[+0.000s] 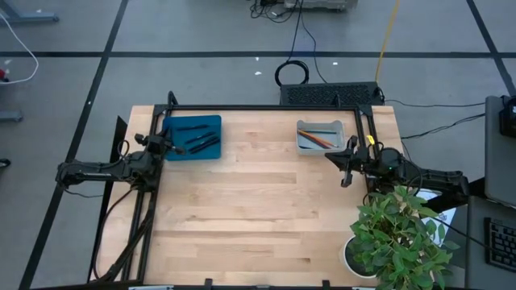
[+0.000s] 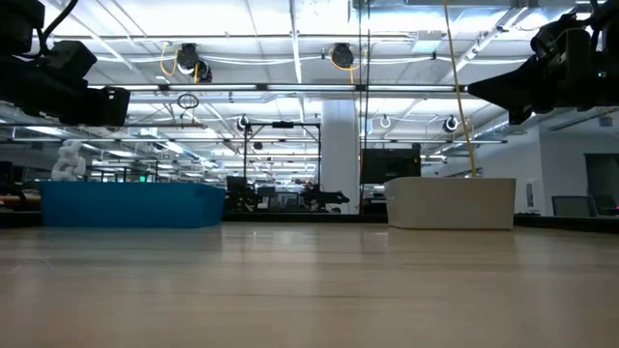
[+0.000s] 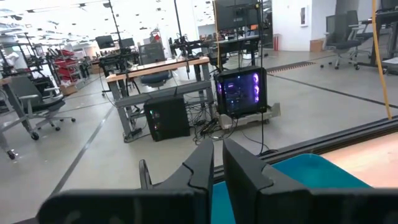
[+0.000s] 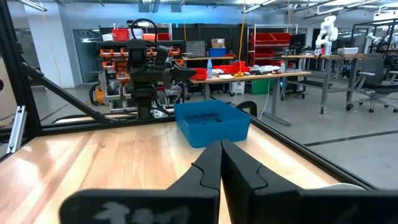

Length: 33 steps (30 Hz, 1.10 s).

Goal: Sort pens & pencils
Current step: Return to Home Position

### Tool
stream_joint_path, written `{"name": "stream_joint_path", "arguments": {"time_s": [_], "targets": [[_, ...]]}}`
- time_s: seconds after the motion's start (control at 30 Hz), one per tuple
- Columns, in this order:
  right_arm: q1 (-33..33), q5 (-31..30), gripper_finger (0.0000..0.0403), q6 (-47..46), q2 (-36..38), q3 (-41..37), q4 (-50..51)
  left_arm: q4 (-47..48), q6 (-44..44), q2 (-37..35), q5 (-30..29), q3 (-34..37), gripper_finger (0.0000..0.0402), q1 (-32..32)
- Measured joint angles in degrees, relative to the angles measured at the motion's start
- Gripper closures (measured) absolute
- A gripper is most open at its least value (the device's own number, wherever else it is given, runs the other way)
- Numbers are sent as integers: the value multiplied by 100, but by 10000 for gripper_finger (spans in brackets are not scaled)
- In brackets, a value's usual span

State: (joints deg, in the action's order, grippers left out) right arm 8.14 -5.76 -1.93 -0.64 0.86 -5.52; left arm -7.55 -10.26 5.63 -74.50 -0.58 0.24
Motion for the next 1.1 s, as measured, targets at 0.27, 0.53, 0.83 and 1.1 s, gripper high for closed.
{"name": "stream_joint_path", "arguments": {"time_s": [0.27, 0.53, 0.83, 1.1], "targets": [[0, 0, 403, 1, 0, 0, -2, 0, 0, 0, 2, -2, 360, 1], [0, 0, 403, 2, 0, 0, -2, 0, 0, 0, 1, -2, 360, 1], [0, 0, 403, 1, -1, 0, -2, 2, -839, -1, -13, -4, 360, 1], [0, 0, 403, 0, -2, 0, -2, -74, 690, -1, 184, -7, 360, 1]]}}
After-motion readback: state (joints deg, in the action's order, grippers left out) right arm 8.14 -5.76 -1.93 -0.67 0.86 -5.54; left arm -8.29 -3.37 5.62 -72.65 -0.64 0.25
